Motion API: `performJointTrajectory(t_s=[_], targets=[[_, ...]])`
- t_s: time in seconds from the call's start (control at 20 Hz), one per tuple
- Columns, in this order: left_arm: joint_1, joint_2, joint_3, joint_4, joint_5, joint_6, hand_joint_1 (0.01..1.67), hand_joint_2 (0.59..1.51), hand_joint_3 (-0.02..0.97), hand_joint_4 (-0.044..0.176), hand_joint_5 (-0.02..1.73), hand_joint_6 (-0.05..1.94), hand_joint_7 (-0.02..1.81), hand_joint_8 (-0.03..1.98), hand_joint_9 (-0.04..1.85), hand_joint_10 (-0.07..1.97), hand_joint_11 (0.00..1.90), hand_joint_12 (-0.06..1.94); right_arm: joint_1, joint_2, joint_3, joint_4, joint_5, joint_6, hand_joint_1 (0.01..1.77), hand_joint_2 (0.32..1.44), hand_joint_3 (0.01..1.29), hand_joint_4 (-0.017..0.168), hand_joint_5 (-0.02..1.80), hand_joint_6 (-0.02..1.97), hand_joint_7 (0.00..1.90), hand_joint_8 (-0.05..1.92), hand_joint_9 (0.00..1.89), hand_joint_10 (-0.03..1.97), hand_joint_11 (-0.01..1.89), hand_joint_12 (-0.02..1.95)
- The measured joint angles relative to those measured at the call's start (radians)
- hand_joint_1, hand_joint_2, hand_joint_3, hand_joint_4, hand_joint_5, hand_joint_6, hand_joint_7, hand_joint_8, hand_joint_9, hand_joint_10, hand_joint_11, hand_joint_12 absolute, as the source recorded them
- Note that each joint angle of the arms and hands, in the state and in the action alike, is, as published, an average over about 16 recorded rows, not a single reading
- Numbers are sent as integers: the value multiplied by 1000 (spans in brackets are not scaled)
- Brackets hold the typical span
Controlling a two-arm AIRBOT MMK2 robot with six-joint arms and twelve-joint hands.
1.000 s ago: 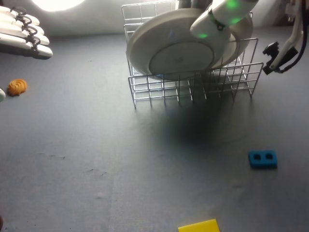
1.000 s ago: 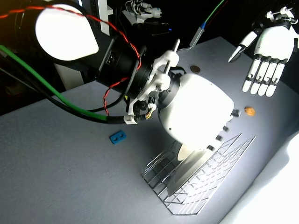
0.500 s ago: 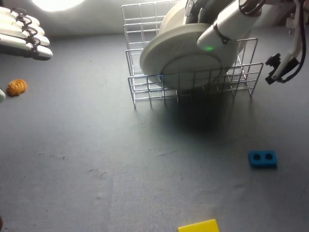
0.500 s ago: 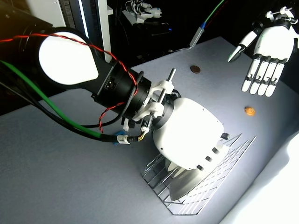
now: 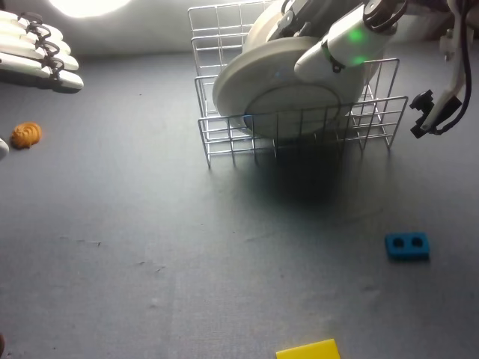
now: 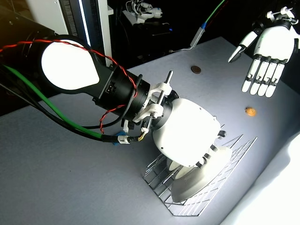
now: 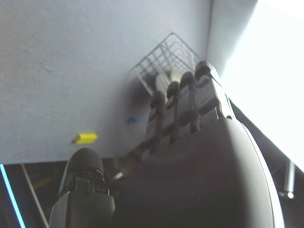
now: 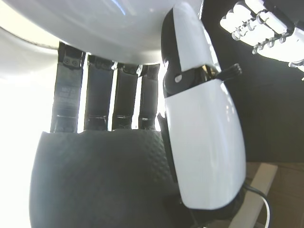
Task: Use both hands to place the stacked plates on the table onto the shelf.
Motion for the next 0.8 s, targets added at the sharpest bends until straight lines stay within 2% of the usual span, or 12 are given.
performJointTrajectory(t_s=[0.2,0.3,0.6,0.8], targets=[[3,0,-6,2,-3,1,21,1220,14,1,99,13,67,0,38,0,25,16,10,2,0,0,6,1,1209,1045,12,-3,816,153,978,33,1016,33,636,1024],[4,0,-12,3,-6,4,21,1219,14,2,101,12,71,0,44,-1,25,21,20,6,0,0,9,1,1192,1040,12,-3,801,43,960,13,990,19,600,1036],[12,0,-45,-4,-27,24,21,1225,14,1,119,12,93,1,69,0,24,91,59,35,-15,-1,29,-44,1082,1032,12,-3,766,18,898,18,924,14,518,1058],[21,-1,-84,-17,-50,44,21,1245,14,1,165,11,148,1,122,3,22,234,87,80,-48,-2,57,-117,974,1044,12,-3,782,17,906,18,927,14,513,1055]])
